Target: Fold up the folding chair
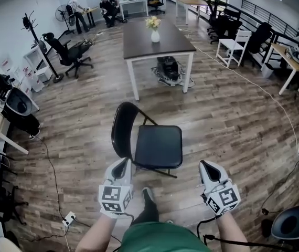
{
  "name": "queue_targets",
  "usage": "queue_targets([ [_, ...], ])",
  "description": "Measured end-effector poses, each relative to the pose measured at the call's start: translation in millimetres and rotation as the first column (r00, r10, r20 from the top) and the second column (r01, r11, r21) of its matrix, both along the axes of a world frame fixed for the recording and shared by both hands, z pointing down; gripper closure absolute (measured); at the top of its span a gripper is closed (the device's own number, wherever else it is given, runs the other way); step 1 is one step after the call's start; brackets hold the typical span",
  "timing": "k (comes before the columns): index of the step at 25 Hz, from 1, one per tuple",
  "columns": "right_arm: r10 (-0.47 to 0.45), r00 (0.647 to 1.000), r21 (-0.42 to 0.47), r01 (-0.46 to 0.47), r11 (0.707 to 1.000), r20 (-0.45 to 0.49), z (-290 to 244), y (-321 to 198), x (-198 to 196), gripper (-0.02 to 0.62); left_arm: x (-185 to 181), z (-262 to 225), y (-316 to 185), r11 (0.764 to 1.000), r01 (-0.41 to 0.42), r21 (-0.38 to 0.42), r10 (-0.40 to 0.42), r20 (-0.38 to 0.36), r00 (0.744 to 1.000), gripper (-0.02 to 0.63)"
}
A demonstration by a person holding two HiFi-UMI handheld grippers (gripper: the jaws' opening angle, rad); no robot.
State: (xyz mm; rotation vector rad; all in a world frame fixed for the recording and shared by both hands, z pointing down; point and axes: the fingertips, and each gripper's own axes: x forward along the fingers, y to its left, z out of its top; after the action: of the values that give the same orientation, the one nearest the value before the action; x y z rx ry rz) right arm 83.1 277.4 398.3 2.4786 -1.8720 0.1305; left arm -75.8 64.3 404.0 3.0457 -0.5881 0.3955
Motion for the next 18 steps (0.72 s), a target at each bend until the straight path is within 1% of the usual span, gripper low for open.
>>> queue_targets([
  [3, 0.059, 0.998, -0.015, -0.060, 0.998, -0.005, 4.3, -28.7, 29.4, 0.592, 21.4, 11.4, -41.9, 1.000, -0.002, -0.005, 0.002, 0.012, 1.000, 0.592],
  [5, 0.091, 0.996, -0.020, -0.091, 0.996, 0.020, 6.8, -47.5, 46.9, 0.592, 34.4, 17.2, -69.9, 1.000, -0.007, -0.008, 0.007, 0.022, 1.000, 0.592],
  [12, 0.157, 0.986, -0.082, -0.152, 0.985, 0.063, 30.3, -112.6, 98.5, 0.592, 83.1, 43.2, -161.7, 0.998, -0.053, -0.031, 0.055, 0.077, 0.996, 0.591],
  [15, 0.176, 0.981, -0.123, -0.165, 0.979, 0.079, 49.0, -133.2, 114.7, 0.592, 91.7, 62.6, -194.6, 0.998, -0.044, -0.053, 0.049, 0.104, 0.993, 0.591],
  [18, 0.181, 0.978, -0.168, -0.163, 0.972, 0.100, 66.4, -144.6, 125.3, 0.592, 91.3, 80.8, -218.8, 0.998, -0.024, -0.066, 0.034, 0.150, 0.988, 0.589],
])
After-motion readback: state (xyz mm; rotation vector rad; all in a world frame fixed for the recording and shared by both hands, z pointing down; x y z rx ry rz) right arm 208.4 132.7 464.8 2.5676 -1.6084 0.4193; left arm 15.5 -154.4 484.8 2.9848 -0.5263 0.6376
